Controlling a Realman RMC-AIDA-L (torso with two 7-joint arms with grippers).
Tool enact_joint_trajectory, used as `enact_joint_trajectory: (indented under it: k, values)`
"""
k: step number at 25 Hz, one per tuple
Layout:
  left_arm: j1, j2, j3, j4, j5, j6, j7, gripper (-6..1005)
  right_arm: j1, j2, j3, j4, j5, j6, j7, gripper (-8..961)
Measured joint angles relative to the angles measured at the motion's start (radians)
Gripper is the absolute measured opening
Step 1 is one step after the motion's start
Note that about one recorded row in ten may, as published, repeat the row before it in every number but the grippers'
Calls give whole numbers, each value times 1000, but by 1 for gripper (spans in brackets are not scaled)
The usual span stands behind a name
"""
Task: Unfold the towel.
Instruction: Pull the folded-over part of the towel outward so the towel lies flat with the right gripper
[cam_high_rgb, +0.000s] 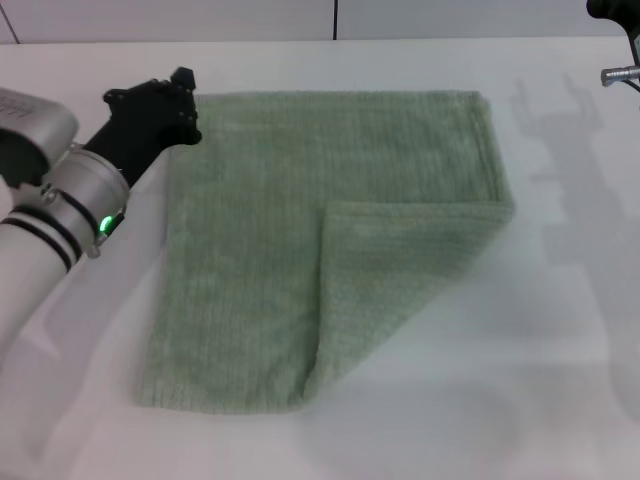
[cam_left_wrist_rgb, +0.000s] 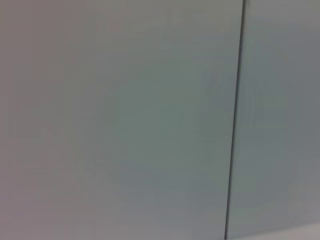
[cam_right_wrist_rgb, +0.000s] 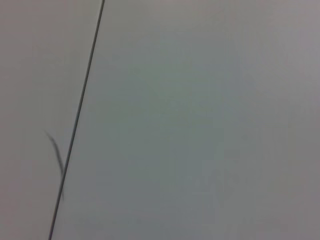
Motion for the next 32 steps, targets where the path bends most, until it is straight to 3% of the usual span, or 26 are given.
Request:
enact_joint_trajectory:
  k: [12, 32]
  values:
    - [-73, -3, 30, -1, 0, -261, -20, -2, 4, 0, -1, 0, 0, 2, 0, 632]
    - [-87, -3, 81, 0, 0, -377, -22, -2, 23, -2, -5, -10, -2, 52, 0, 631]
